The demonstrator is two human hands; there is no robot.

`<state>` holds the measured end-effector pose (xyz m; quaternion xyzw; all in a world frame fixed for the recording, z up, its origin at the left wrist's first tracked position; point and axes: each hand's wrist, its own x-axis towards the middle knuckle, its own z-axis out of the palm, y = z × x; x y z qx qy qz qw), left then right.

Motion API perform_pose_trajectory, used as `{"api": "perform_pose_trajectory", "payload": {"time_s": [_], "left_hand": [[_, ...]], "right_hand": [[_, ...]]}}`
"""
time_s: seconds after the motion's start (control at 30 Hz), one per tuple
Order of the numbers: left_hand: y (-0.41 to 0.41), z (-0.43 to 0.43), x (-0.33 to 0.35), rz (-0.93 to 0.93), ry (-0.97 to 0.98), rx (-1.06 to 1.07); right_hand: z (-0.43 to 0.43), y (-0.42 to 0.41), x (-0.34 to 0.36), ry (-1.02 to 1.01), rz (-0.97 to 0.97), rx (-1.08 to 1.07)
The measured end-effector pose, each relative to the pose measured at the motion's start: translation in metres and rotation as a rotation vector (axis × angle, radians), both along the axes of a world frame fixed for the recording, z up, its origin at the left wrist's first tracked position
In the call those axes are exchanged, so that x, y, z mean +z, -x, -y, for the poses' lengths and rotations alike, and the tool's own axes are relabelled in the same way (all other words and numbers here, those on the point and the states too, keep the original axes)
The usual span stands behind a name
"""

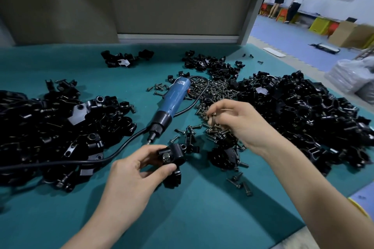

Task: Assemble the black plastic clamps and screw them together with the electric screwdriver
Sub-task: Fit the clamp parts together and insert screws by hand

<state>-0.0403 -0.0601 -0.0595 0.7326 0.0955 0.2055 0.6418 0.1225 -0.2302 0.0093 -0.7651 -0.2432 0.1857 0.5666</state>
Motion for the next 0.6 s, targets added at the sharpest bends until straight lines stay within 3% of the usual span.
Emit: {"api": "perform_pose_trajectory", "payload": {"time_s": [0.1,0.2,0.3,0.5,0.6], "left_hand": [[0.000,-0.001,-0.001,0.003,-0.009,-0.010],[0.000,-0.002,-0.001,0.005,-0.027,-0.018],[0.000,-0.002,-0.001,0.003,-0.020,-0.018],[0.000,-0.002,-0.002,0.002,-0.018,-0.018],[0.000,-0.002,-0.002,0.010,-0.020,-0.011]], "right_hand": [[0.001,0.008,-0.005,-0.351,-0.280,0.017],[0.000,0.015,-0.008,-0.429,-0.309,0.043],[0.000,0.019,-0.006,-0.414,-0.220,0.067],[0.001,0.026,-0.001,-0.222,0.172,0.033],[0.001,0.029,0.002,-0.182,0.234,0.039]]}}
